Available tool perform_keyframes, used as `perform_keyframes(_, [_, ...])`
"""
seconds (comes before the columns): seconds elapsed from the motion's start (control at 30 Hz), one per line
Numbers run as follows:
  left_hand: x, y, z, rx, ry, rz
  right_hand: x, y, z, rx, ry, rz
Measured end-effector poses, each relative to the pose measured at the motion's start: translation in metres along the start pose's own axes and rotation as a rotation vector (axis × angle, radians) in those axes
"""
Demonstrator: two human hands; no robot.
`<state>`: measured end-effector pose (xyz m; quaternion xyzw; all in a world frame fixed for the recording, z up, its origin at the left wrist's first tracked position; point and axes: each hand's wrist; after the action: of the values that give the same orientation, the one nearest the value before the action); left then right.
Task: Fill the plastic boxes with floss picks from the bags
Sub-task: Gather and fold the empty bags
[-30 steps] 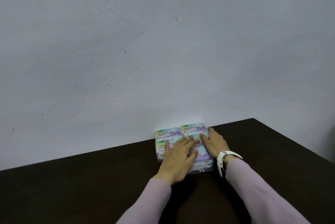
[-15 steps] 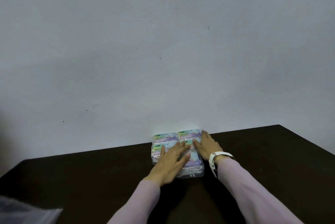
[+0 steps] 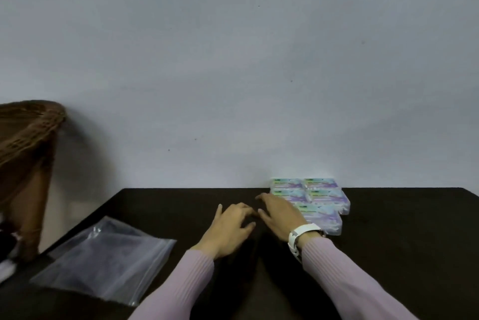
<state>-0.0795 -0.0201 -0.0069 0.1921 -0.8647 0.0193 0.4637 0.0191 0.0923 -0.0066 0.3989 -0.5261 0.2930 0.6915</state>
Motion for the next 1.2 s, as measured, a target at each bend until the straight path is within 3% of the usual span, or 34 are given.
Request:
perform_keyframes(0.17, [0.038,-0.059,0.046,0.143,0.094,-0.138,-0.017,-0.002,0.075,0.104,0.103,0.121])
perform_keyframes(0.33, [0.075,-0.115,0.098,0.255,0.035,-0.337,-0.032,0.005,0.141,0.168,0.108,0.202])
perform_keyframes(0.47, [0.100,-0.151,0.138,0.479,0.018,-0.535,-0.042,0.016,0.180,0.204,0.123,0.249])
perform_keyframes(0.6, [0.124,-0.173,0.175,0.779,0.001,-0.454,-0.050,0.025,0.207,0.223,0.127,0.296])
perform_keyframes(0.67, [0.130,-0.178,0.190,0.847,-0.021,-0.399,-0.055,0.031,0.220,0.201,0.123,0.312])
perform_keyframes(0.83, [0.126,-0.177,0.205,0.793,-0.042,-0.472,-0.060,0.054,0.238,0.077,0.151,0.345])
perform_keyframes(0.93, [0.120,-0.176,0.201,0.722,-0.137,-0.570,-0.062,0.061,0.236,0.013,0.335,0.404])
perform_keyframes(1.07, [0.115,-0.176,0.199,0.618,-0.294,-0.598,-0.068,0.063,0.227,0.102,0.590,0.410])
perform_keyframes(1.2, [0.120,-0.167,0.185,0.504,-0.542,-0.805,-0.062,0.059,0.212,0.189,0.785,0.318])
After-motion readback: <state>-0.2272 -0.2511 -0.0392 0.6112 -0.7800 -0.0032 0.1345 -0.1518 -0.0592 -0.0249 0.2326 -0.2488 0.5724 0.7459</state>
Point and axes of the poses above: each hand's wrist, its own y-axis towards the middle knuckle, its own x-axis out of the back of the hand, z = x × y, and after that the axes turned 13 degrees about -y, right-handed
